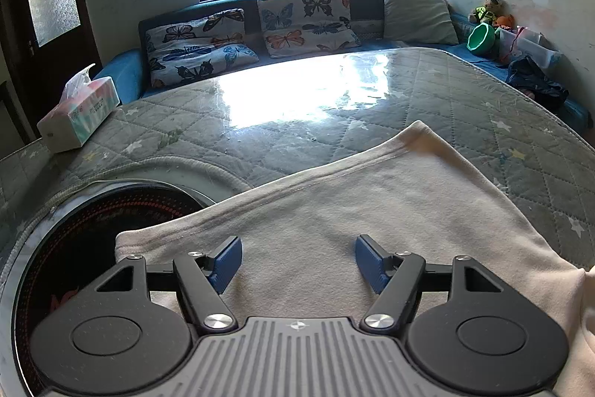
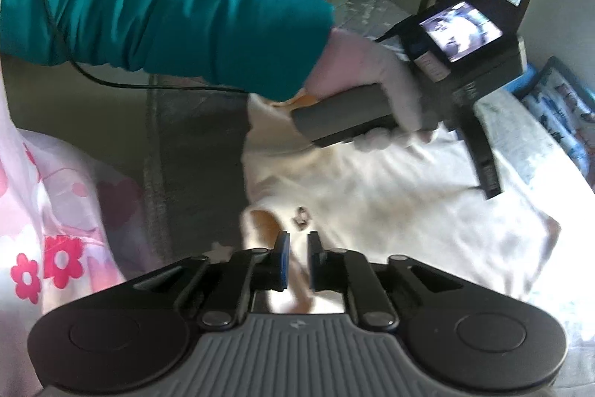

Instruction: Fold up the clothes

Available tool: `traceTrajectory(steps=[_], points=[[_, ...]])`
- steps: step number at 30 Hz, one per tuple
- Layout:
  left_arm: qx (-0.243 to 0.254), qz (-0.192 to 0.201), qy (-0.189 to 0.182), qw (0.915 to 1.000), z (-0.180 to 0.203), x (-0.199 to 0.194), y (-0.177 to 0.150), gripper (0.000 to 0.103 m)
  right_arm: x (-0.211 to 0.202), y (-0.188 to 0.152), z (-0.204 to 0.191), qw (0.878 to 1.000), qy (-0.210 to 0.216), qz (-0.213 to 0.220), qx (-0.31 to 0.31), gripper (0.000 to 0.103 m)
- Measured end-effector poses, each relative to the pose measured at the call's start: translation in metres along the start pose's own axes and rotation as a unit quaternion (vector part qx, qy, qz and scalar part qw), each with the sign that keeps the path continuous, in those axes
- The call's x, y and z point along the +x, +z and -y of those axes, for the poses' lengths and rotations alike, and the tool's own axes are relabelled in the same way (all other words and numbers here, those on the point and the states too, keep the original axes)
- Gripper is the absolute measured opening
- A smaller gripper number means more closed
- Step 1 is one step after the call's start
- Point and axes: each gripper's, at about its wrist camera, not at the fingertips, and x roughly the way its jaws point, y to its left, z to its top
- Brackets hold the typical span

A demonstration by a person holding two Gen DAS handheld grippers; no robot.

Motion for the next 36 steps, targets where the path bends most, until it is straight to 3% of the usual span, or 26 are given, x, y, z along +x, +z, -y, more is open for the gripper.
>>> traceTrajectory(steps=[4, 10, 12, 14, 18, 23, 28, 36], points=[[-0.001, -0.001, 0.000, 1.0000, -0.002, 0.000, -0.001, 0.072, 0.008, 0.001, 0.002, 0.999, -0.010, -0.010, -0.032, 0.028], [-0.002, 0.000, 0.000, 1.0000, -0.002, 0.000, -0.001, 0.073, 0.022, 0.005, -0.009, 0.997, 0.007, -0.005, -0.077, 0.028], [-0.003, 0.000, 0.001, 1.0000, -0.002, 0.000, -0.001, 0.073, 0.027, 0.009, -0.009, 0.997, 0.021, 0.002, -0.075, 0.026], [-0.003, 0.001, 0.002, 1.0000, -0.002, 0.000, -0.002, 0.073, 0.033, 0.011, -0.010, 0.997, 0.035, 0.002, -0.072, 0.009], [-0.005, 0.001, 0.003, 1.0000, -0.003, 0.000, -0.002, 0.078, 0.036, 0.007, -0.015, 0.996, 0.054, -0.005, -0.069, 0.006], [-0.011, 0.001, 0.002, 0.9999, -0.005, -0.001, -0.002, 0.079, 0.027, 0.004, -0.008, 0.998, 0.059, 0.003, -0.018, 0.011], [-0.011, 0.005, -0.005, 0.9999, -0.004, -0.012, -0.004, 0.079, 0.003, -0.002, 0.013, 0.996, 0.053, 0.037, 0.059, 0.013], [-0.005, 0.038, -0.034, 0.9987, 0.007, -0.059, -0.022, 0.079, -0.011, -0.038, 0.052, 0.980, -0.041, 0.056, 0.189, 0.017]])
